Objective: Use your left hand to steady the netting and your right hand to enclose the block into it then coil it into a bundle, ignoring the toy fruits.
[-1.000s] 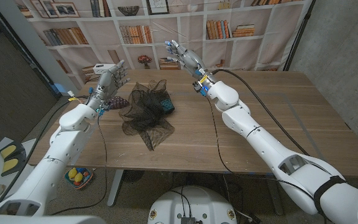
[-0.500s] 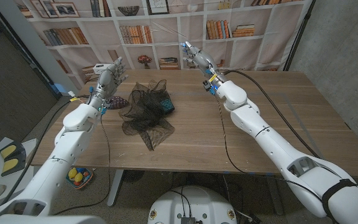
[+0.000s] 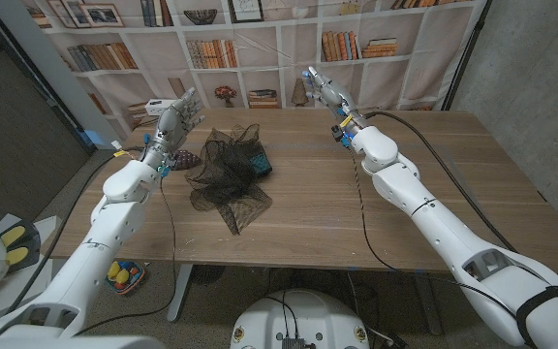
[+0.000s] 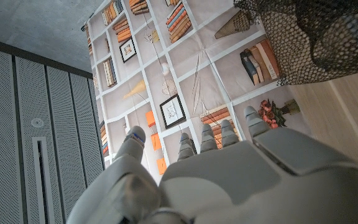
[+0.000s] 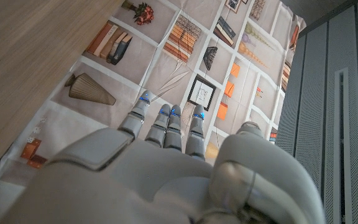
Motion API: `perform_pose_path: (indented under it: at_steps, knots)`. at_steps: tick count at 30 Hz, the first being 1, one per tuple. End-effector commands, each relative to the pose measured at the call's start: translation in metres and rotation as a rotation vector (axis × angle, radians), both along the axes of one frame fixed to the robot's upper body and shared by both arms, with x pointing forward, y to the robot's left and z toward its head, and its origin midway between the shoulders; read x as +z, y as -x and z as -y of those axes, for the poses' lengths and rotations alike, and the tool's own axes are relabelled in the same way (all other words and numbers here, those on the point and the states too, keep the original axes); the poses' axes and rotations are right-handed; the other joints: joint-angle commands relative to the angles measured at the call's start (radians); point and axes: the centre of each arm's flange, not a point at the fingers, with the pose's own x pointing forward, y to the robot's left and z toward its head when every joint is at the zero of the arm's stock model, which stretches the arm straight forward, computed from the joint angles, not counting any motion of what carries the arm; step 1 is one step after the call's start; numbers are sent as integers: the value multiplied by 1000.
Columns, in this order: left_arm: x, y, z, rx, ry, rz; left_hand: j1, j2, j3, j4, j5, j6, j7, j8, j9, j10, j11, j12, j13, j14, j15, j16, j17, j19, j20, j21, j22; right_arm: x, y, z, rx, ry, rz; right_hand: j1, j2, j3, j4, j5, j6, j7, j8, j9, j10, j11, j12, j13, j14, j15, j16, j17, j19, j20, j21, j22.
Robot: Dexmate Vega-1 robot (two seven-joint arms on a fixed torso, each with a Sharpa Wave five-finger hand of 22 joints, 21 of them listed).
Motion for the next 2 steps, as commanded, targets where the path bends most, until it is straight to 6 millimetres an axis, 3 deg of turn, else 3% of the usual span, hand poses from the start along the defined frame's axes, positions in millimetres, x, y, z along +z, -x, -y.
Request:
perform_pose_path:
  at_steps: [1, 2]
  knots:
    - [-9, -13, 3, -9, 6, -73, 4, -4, 1, -4, 2, 2, -3, 1, 2, -6, -8, 6, 4, 3, 4, 7, 1, 7, 6, 4, 2, -10, -11, 9, -21, -24, -17, -1, -8, 5, 2, -10, -9, -6, -9, 4, -10, -9, -8, 3, 8, -2, 2, 4, -3, 7, -3, 3]
    - [-9, -14, 4, -11, 10, -75, 4, -4, 1, -4, 2, 1, -2, 1, 2, -6, -9, 6, 4, 3, 4, 7, 1, 6, 6, 4, 2, -9, -12, 7, -1, -34, -11, 0, -8, 7, 2, -12, -18, -9, -14, 4, -15, -16, -11, 3, 7, -2, 2, 5, -2, 7, -3, 4]
